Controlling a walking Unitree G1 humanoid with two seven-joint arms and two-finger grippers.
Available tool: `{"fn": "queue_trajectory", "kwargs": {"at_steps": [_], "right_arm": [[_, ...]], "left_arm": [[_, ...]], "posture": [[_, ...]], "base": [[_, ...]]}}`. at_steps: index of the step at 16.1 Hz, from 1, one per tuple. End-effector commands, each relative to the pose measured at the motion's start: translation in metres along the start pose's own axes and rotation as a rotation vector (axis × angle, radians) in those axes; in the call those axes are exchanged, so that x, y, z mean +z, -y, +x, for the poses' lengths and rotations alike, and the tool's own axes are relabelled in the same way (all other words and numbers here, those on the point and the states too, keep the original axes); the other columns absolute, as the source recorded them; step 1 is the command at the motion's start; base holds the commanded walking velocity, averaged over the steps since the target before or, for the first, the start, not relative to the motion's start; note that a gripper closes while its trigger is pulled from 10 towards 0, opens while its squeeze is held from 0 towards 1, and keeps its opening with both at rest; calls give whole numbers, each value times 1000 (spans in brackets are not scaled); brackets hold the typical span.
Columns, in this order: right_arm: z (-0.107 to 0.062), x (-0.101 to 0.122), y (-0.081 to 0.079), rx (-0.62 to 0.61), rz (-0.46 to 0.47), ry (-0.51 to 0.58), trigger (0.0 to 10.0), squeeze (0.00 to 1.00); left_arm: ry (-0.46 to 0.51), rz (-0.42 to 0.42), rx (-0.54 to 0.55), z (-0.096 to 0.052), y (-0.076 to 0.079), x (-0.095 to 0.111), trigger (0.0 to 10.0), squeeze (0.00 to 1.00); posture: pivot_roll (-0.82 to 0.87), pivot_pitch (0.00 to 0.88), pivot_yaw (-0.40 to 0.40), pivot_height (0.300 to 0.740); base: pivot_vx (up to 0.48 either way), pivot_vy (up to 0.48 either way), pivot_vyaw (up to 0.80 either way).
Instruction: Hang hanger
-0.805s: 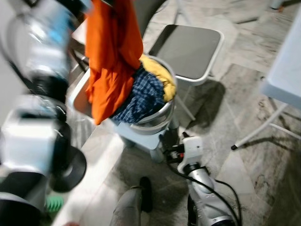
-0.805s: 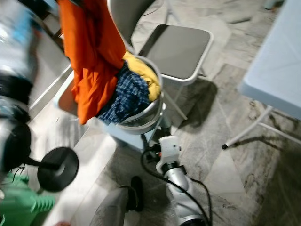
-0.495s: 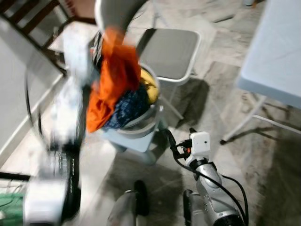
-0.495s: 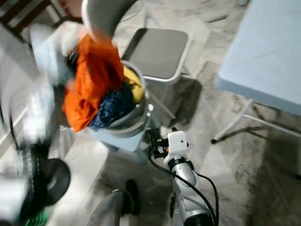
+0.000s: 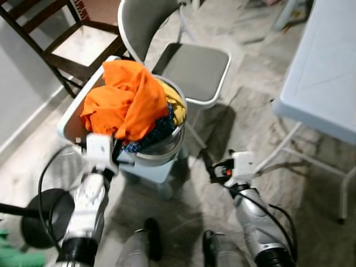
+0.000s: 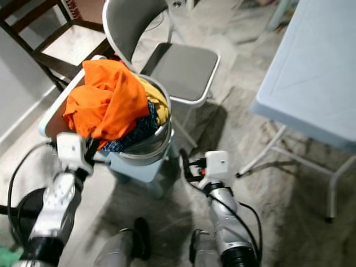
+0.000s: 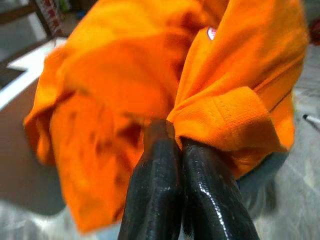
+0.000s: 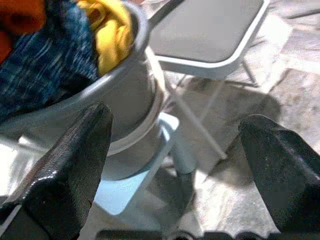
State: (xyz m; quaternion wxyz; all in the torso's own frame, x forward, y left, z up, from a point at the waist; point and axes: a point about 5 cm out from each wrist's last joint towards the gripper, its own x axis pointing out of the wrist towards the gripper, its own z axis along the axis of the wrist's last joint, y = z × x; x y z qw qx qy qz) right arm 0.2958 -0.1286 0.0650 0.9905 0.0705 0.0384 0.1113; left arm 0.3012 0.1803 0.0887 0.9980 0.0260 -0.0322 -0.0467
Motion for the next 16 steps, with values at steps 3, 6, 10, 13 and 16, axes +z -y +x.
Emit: {"fn": "queue_trajectory", "kwargs": {"at_steps": [3,6,10,13,16], "right_arm": [[-5,3,18,-90,72,24,10000,0],[-6,-3,21,-127,107,12,10000,0],[1,-3,24,-152,144,7,10000,0],[-1,-1,30,-157,131,11,10000,0],[-6,-5,32,-149,125,-14,10000,0]], "left_arm": [[-88,-6,-41,-19,15,-19,10000,0],[-137,-2,-51,-23,24,-30,10000,0],[-128,19,-45,-9,23,-24,10000,0],[-90,18,-70,-2,28,-12,10000,0],[-97,20,-69,-2,31,-15,10000,0]], "posture": [[-102,149,3,740],[-96,86,8,740],[-88,43,21,740],[-113,63,20,740],[-130,76,4,740]], "base": [[0,0,0],[0,0,0],[0,0,0],[0,0,0],[0,0,-471]]}}
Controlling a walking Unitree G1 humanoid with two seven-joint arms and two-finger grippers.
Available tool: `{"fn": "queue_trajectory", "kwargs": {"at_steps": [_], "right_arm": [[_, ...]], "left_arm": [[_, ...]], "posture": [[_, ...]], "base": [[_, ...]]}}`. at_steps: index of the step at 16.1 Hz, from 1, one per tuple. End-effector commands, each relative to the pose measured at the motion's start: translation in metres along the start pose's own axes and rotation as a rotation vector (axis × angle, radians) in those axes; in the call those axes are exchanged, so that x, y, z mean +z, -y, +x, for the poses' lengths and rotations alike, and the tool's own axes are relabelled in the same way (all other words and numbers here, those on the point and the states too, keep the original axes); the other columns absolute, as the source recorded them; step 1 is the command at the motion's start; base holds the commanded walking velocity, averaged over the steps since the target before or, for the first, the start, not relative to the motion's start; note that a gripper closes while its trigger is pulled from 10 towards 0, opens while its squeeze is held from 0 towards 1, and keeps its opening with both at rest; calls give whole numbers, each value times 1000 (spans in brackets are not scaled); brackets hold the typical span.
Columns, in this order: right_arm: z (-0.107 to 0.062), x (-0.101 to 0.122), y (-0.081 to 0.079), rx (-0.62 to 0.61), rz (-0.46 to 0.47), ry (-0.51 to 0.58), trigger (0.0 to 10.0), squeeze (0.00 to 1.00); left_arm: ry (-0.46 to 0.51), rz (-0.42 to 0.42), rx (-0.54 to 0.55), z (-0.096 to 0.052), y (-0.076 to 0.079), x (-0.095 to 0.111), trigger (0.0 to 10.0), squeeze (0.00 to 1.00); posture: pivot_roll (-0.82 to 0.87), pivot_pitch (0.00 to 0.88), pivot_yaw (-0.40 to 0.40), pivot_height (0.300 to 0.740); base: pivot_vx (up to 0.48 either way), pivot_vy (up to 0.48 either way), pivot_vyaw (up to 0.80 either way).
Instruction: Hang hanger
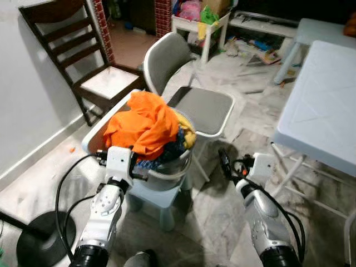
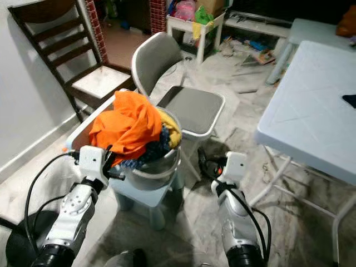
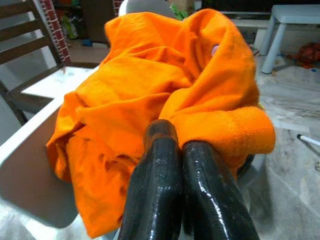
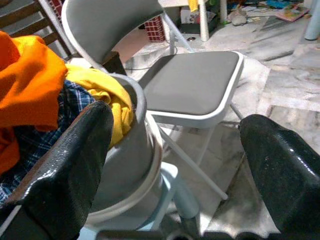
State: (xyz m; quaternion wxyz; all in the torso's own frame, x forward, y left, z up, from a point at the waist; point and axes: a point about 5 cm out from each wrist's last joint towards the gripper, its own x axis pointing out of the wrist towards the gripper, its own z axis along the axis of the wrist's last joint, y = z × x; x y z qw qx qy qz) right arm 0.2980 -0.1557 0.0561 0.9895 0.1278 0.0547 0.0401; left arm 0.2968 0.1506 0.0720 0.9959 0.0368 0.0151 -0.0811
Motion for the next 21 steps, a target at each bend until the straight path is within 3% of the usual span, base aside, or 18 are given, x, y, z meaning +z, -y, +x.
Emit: {"fn": "queue_trajectory", "kwargs": {"at_steps": [1,4,7,16,21], "right_arm": [[-3,-1,4,-6,2,-7,10000,0],[-4,-4,-1,3,-2,-7,10000,0],[-1,-3,-7,26,-22,-7,10000,0],[0,2,0,0,-49,12,10000,0],[4,8,2,-7,-61,25,10000,0]], "left_arm": [[-12,-1,2,0,0,-2,10000,0],[-19,-19,-45,-2,6,-6,10000,0],[-17,-71,-100,2,10,-4,10000,0],[33,-118,-165,17,20,12,10000,0],[47,-140,-177,18,25,14,10000,0]], "posture": [[-131,73,3,740],[-132,52,6,740],[-144,32,19,740],[-175,66,22,740],[-184,99,28,740]], "base": [[0,0,-800],[0,0,-706],[0,0,0],[0,0,0],[0,-55,0]]}}
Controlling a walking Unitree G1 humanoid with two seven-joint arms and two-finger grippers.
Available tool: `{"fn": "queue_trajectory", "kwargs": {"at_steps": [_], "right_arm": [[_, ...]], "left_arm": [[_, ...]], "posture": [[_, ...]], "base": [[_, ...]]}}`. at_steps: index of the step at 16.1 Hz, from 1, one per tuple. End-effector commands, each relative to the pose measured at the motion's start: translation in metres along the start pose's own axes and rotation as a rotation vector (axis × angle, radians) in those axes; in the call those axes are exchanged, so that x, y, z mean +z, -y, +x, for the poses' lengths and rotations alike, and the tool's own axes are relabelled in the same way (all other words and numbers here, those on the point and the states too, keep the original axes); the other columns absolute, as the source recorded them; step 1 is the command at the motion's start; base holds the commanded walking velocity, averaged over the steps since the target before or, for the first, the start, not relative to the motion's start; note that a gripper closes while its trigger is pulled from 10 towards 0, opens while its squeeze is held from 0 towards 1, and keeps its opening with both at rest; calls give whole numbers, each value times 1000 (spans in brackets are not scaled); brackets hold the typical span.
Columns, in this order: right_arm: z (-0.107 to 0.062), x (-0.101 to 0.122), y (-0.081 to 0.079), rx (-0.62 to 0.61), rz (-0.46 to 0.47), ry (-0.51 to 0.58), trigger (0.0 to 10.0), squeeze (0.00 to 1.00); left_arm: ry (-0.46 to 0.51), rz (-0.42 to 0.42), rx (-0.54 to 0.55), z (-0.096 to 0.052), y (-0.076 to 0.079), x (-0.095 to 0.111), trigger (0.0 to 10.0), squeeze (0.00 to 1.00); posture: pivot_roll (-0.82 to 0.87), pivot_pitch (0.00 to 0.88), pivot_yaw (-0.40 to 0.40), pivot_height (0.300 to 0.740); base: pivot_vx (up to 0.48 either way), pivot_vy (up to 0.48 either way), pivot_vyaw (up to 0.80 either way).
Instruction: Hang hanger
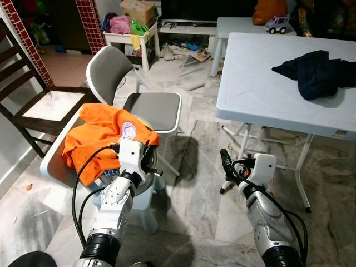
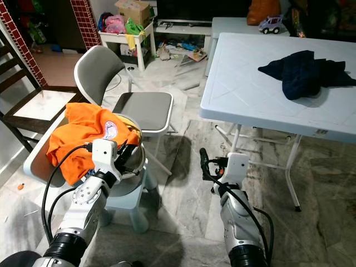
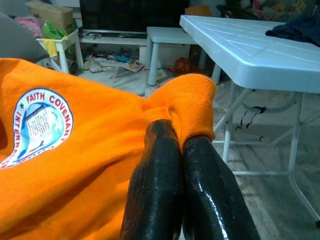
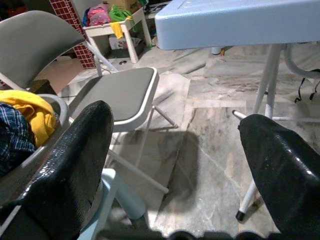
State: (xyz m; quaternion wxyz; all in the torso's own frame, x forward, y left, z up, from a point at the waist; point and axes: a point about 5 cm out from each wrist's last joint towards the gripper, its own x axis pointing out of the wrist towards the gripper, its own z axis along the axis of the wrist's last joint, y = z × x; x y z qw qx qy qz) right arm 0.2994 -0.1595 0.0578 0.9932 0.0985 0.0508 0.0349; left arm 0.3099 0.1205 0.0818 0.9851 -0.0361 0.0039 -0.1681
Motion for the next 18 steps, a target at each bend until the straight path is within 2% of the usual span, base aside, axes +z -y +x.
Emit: {"fn": "queue_trajectory", "kwargs": {"at_steps": [1,6,18], "right_arm": [[5,7,-2,6,-4,22,10000,0],[3,6,-7,23,-16,25,10000,0],[-3,5,-1,-7,-23,25,10000,0]], "left_arm": [[15,-12,7,2,-1,3,10000,0],[10,-13,-3,3,4,1,10000,0],[-4,-26,-37,4,14,-3,10000,0]], "posture": [[-185,104,26,740],[-199,116,23,740],[-231,138,32,740]], "base": [[0,-277,0],[0,-317,0],[0,-338,0]]}}
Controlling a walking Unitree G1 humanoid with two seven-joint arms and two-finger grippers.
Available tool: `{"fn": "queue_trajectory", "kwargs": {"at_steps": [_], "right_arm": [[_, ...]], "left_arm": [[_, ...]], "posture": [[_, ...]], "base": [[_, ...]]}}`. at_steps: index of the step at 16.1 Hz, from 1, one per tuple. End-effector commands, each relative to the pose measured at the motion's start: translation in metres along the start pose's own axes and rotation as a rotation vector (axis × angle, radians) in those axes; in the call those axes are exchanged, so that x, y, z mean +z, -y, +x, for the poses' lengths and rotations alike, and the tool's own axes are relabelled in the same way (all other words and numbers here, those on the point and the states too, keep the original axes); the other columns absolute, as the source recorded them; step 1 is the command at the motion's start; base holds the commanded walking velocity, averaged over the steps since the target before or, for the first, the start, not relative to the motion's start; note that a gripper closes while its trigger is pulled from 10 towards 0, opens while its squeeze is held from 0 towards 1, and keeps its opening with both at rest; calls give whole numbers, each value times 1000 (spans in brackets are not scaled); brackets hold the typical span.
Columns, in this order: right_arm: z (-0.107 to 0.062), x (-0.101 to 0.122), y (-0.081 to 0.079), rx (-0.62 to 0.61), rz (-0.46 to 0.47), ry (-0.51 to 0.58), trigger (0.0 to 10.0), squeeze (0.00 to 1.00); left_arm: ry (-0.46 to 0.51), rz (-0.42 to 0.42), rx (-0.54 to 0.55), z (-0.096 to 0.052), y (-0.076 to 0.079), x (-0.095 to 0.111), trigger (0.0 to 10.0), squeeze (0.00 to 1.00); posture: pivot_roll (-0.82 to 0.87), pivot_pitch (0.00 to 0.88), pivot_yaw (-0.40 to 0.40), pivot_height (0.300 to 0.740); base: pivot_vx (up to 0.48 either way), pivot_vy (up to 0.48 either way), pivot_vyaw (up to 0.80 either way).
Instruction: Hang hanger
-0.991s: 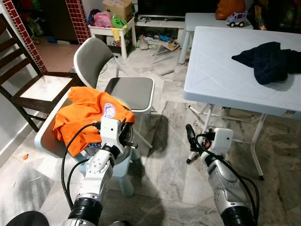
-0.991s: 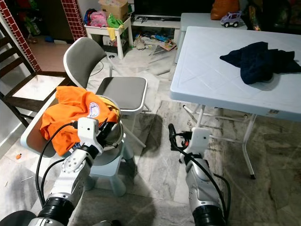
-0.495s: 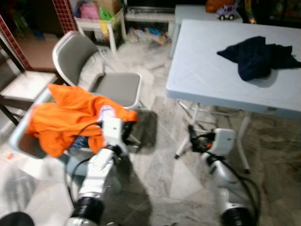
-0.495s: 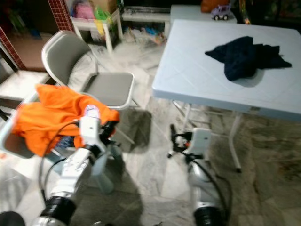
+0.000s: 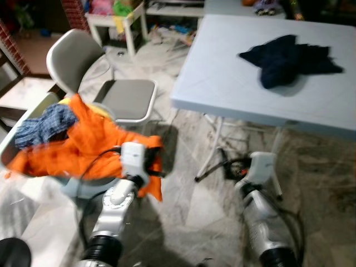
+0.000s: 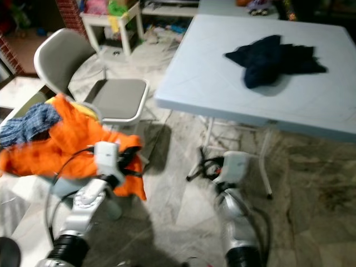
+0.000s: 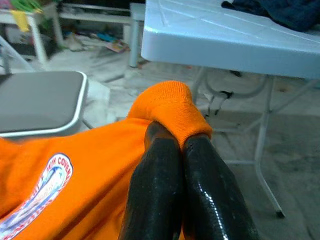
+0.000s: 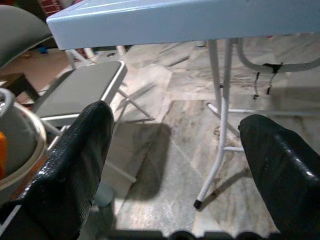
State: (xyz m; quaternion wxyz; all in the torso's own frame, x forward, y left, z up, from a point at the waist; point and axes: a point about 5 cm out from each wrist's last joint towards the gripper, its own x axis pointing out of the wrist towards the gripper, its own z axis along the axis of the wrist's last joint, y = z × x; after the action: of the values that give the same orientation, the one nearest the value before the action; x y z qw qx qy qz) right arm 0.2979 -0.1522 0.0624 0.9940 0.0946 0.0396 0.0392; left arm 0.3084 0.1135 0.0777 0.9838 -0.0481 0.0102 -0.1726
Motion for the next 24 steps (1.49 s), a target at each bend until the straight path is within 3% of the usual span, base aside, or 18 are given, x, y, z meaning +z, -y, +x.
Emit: {"fn": "queue_trajectory", "kwargs": {"at_steps": [1,9,14,17,18,21,23,24], "right_arm": [[-3,3,9,-20,-16,3,10000,0],[-5,0,7,-17,-21,-11,10000,0],[-6,0,9,-20,-27,-18,10000,0],[-6,0,11,-27,-32,-24,10000,0],[-6,0,11,-28,-32,-25,10000,0],[-4,1,11,-36,-26,-24,10000,0],[-4,-1,11,-43,-23,-34,10000,0],[-5,-1,12,-47,-20,-36,10000,0]], "left_arm": [[0,4,-33,2,9,0,10000,0],[-39,12,-44,1,11,-7,10000,0],[-114,144,-146,0,1,-13,10000,0],[-158,326,-324,-1,-12,-7,10000,0],[-164,340,-338,-1,-13,-7,10000,0],[-270,591,-583,-11,-11,-16,10000,0],[-274,621,-599,-11,-12,-16,10000,0],[-260,597,-586,-10,-12,-15,10000,0]], "posture": [[-232,144,32,740],[-233,152,26,740],[-237,149,18,740],[-236,144,18,740],[-236,143,19,740],[-233,143,21,740],[-236,147,26,740],[-239,147,28,740]], "base": [[0,-382,0],[0,-84,0],[0,0,0],[0,0,0],[0,0,0],[0,0,0],[0,0,-400],[0,0,-800]]}}
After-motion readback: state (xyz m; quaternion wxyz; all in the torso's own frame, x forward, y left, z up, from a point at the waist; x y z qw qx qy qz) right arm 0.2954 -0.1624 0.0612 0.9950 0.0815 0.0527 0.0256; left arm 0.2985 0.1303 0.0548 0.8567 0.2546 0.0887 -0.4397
